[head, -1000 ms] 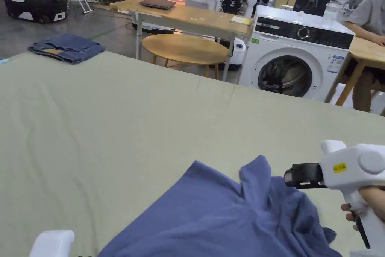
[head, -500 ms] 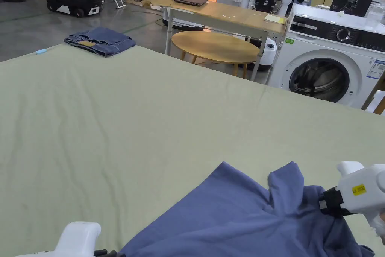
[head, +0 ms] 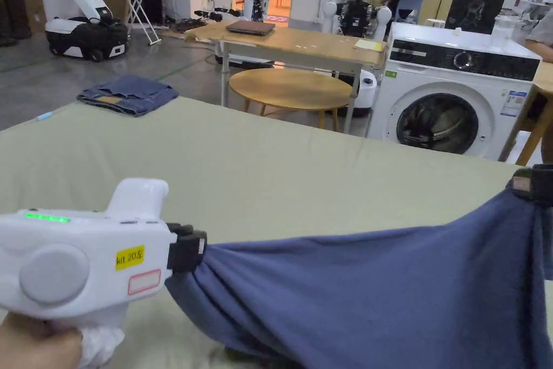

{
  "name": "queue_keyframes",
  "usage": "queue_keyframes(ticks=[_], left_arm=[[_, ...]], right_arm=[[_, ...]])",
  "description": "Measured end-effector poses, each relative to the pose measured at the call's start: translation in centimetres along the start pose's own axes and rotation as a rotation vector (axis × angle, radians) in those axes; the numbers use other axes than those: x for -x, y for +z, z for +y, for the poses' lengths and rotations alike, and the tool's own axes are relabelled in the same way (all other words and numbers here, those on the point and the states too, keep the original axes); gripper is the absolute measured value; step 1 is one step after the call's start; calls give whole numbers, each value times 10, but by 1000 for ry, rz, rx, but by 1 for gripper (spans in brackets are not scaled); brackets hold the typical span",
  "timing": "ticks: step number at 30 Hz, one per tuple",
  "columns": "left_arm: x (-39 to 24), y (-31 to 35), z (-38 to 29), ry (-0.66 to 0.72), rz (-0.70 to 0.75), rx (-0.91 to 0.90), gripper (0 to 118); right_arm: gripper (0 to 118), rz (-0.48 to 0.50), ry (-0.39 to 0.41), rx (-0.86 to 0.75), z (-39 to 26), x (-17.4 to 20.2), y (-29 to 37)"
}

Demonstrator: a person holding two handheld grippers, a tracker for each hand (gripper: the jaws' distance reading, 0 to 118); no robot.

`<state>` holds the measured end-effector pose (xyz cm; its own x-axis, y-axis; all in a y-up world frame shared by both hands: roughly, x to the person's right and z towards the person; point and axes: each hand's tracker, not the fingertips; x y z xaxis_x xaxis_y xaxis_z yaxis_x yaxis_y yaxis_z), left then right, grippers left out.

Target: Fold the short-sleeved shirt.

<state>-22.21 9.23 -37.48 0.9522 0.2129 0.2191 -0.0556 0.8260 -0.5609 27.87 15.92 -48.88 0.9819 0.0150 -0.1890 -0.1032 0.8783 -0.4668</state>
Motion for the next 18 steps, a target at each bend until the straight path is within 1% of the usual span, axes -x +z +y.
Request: queue_keyframes(ticks=[1, 3, 5, 9, 11, 12, 17, 18], left_arm=[[-3, -2, 20, -28, 2, -18, 0], [-9, -5, 60, -84, 20, -35, 0], [-16, -8, 94, -132, 39, -64, 0], [-34, -13, 163, -192, 37, -105, 0], [-43, -14, 193, -227, 62, -141, 0], [-47, -16, 207, -246, 73, -155, 0], [-58, -19, 261, -267, 119, -220, 0], [-59, -20, 270, -268, 138, -235, 0]], right_arm=[[2, -17, 6, -26, 9, -2, 7], [2, -57, -15, -82, 26, -7, 20], [2, -75, -31, -119, 42, -12, 30], [2, -142, -25, -177, 77, -22, 42], [2, -154, -24, -205, 94, -27, 46], [2, -176, -23, -227, 103, -29, 48], [2, -190, -20, -298, 142, -37, 57], [2, -185, -6, -316, 148, -30, 64]])
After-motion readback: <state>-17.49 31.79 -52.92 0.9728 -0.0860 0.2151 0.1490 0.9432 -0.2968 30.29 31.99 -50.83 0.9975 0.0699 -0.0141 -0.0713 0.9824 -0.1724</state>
